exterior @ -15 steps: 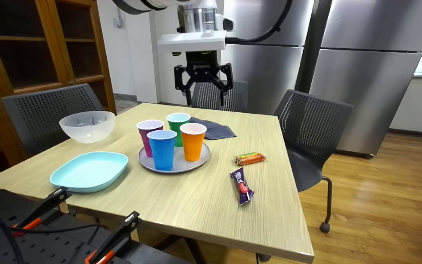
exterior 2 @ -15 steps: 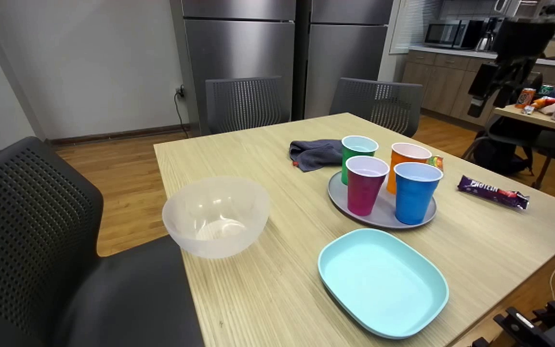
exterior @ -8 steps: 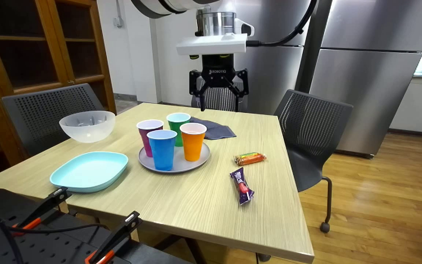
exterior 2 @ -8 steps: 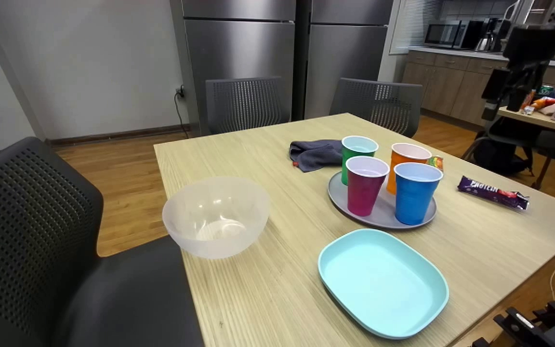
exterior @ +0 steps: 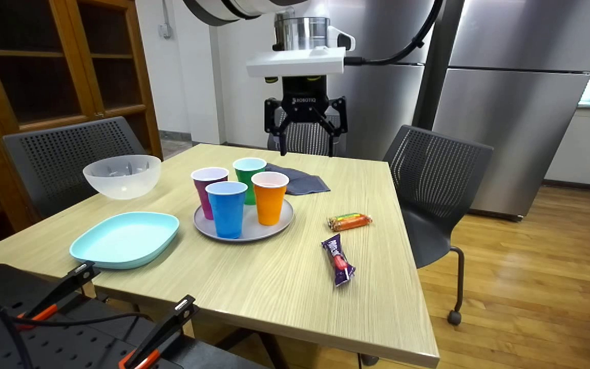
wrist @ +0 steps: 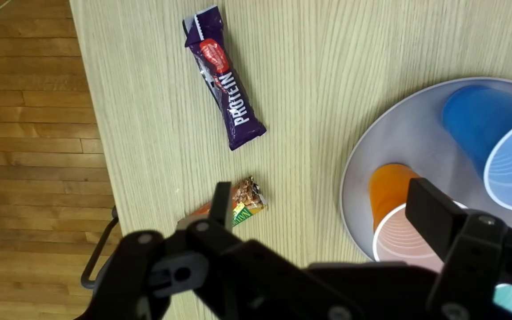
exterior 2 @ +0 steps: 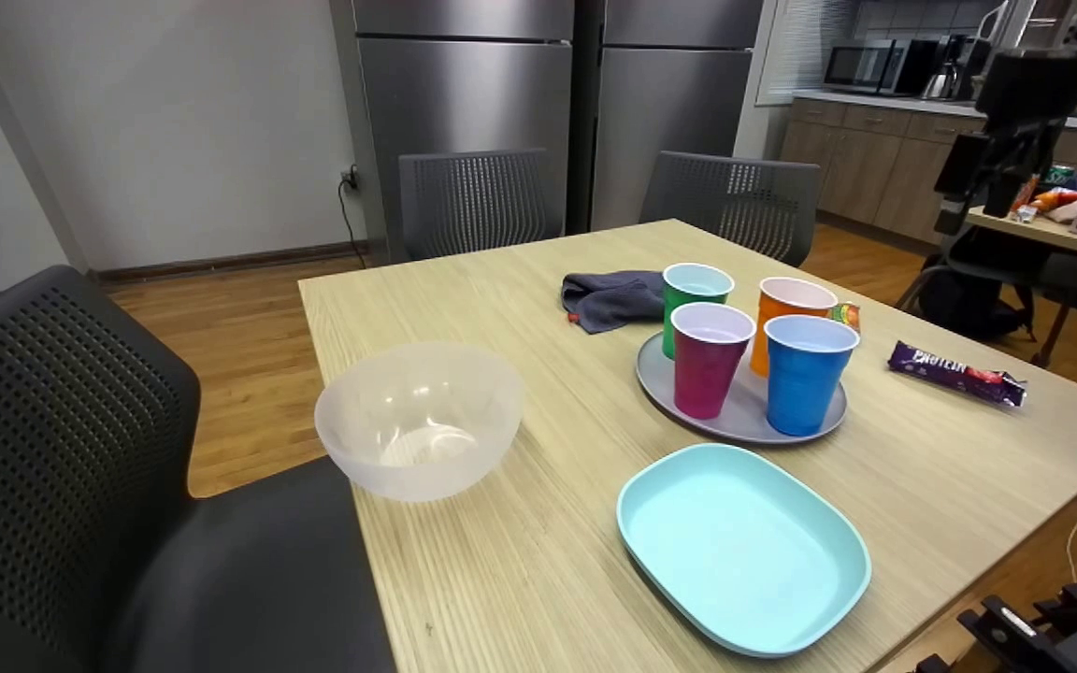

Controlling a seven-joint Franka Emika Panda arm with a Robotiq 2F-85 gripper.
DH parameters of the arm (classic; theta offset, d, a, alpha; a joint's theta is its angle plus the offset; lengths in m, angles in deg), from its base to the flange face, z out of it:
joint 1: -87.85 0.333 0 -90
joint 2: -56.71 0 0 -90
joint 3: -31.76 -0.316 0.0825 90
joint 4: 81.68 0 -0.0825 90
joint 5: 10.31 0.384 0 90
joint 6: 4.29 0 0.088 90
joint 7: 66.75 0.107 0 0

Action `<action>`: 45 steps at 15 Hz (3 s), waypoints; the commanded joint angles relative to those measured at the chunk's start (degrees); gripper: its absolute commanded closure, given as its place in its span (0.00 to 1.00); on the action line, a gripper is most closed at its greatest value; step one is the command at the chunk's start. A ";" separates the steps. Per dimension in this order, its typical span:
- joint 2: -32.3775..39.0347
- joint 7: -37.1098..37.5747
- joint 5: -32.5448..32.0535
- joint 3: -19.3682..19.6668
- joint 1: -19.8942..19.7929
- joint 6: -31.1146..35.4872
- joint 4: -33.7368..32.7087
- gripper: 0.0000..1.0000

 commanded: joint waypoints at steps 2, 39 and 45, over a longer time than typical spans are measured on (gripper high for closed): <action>2.54 -2.38 -1.83 0.13 -1.75 1.20 0.00 0.00; 30.47 -3.21 -12.01 -0.38 -7.07 17.07 -9.27 0.00; 30.86 -11.79 -9.93 -5.17 -14.10 18.45 -9.59 0.00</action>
